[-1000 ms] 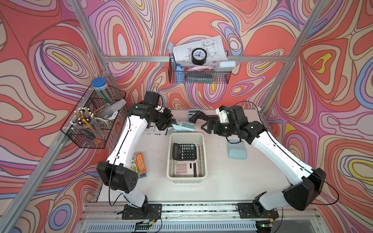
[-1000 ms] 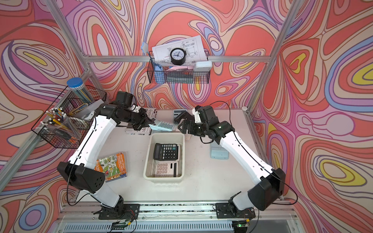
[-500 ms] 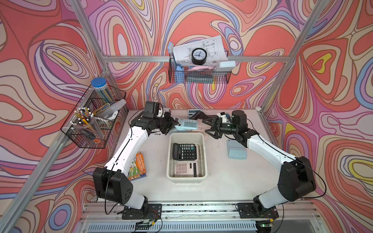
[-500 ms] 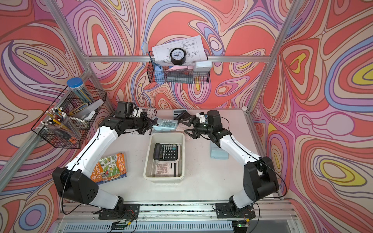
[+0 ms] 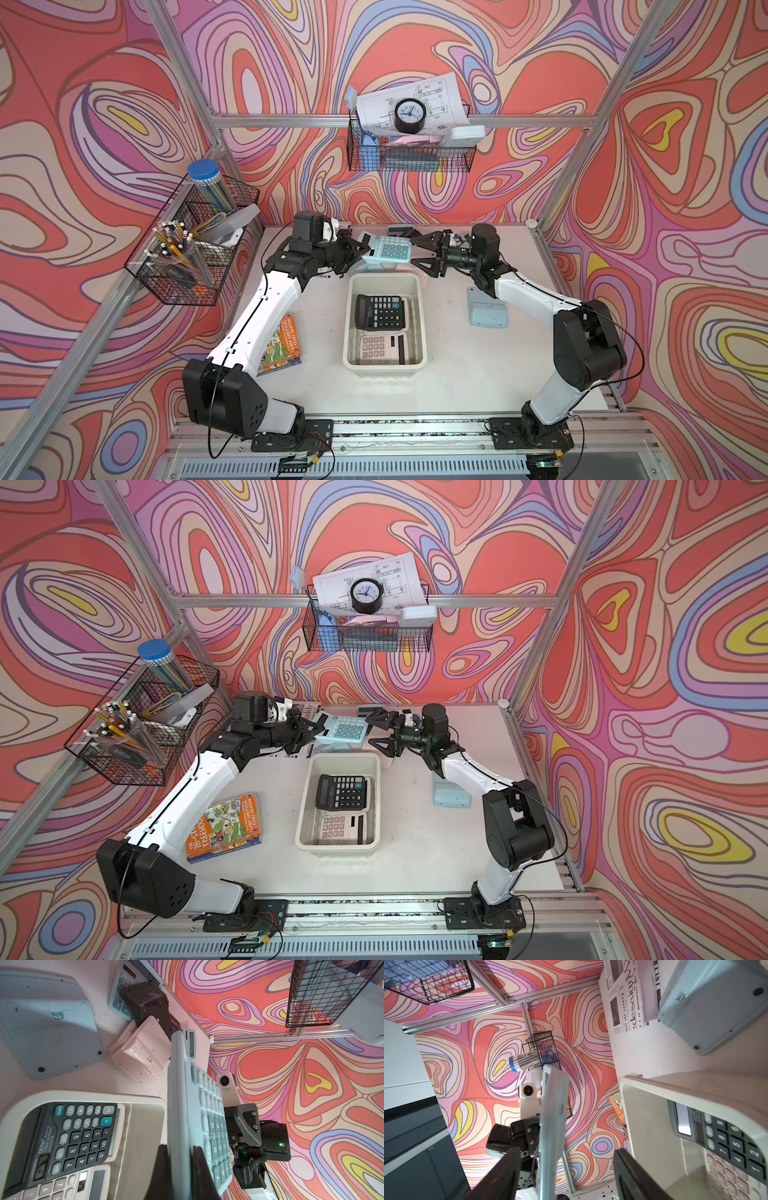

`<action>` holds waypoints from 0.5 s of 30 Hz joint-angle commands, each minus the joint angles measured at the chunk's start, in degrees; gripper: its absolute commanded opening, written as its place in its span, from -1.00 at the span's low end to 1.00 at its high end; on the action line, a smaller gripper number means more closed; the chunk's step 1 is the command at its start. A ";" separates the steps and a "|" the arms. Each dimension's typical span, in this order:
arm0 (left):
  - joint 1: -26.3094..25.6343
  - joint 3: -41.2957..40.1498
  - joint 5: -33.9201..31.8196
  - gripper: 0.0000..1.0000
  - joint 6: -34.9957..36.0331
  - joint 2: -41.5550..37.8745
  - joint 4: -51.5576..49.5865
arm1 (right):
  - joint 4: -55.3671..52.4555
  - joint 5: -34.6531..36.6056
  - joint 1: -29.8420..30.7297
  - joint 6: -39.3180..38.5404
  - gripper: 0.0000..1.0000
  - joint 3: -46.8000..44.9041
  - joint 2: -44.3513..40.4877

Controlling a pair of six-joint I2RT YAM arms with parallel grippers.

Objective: Put the calculator in the storage box
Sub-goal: Pick up the calculator at the center of the board.

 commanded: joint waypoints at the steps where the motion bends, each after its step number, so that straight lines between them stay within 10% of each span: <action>1: -0.14 -0.14 1.17 -1.00 1.81 -1.72 2.81 | 4.74 -1.63 1.09 2.84 0.36 2.01 1.49; 15: -0.27 -0.22 0.31 -1.00 2.89 -2.00 1.30 | 4.77 -2.89 3.67 3.60 -0.78 4.13 2.97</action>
